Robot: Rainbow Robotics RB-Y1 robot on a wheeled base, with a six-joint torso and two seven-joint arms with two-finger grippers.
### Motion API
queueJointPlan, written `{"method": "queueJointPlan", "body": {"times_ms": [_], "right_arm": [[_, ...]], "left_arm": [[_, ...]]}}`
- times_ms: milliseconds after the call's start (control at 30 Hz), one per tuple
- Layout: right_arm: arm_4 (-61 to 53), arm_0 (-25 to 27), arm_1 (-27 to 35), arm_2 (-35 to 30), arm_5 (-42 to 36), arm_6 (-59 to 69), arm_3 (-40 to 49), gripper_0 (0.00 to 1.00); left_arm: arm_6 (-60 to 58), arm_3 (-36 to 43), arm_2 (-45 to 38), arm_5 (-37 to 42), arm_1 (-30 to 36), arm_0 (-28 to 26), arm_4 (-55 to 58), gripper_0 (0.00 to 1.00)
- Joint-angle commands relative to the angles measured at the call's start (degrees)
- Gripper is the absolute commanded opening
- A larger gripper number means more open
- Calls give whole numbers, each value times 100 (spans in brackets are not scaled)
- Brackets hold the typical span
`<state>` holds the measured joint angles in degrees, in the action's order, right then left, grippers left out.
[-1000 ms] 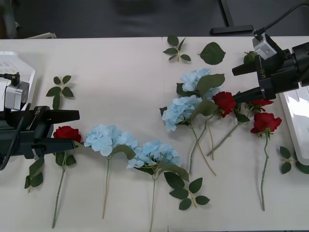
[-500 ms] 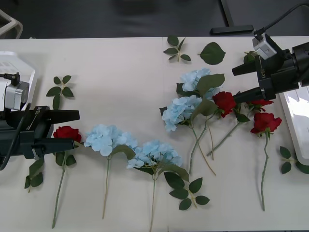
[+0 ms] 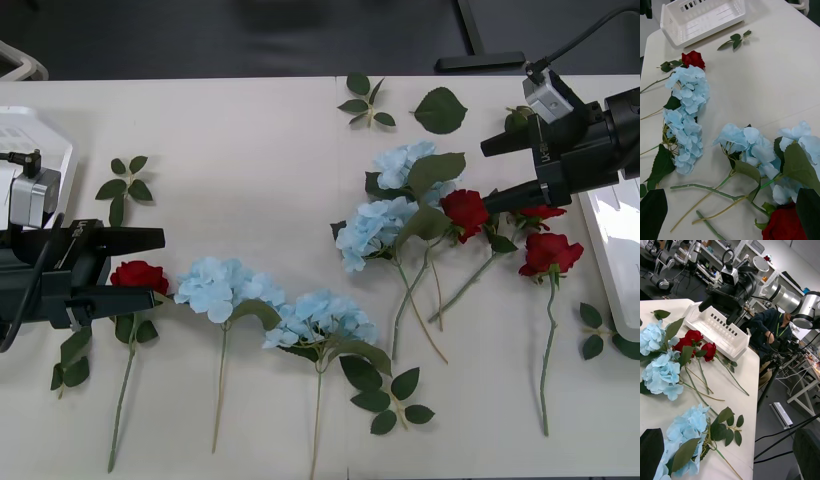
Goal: Place the red flowers into the right box and the blue flowers into the left box. If a person shows an open palm, hand one flower to the person first, then continue sorting.
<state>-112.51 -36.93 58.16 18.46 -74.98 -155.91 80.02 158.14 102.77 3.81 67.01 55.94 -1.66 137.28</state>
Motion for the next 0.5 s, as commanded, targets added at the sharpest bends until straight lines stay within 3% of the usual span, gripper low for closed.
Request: {"method": "queueJointPlan", "body": {"times_ms": [33, 500], "right_arm": [[-78, 10, 231, -88, 37, 91, 137, 100], [-78, 10, 231, -88, 37, 91, 137, 100]], "left_arm": [[-314, 15, -161, 66, -83, 157, 88, 100], [-314, 15, -161, 66, -83, 157, 88, 100]]}}
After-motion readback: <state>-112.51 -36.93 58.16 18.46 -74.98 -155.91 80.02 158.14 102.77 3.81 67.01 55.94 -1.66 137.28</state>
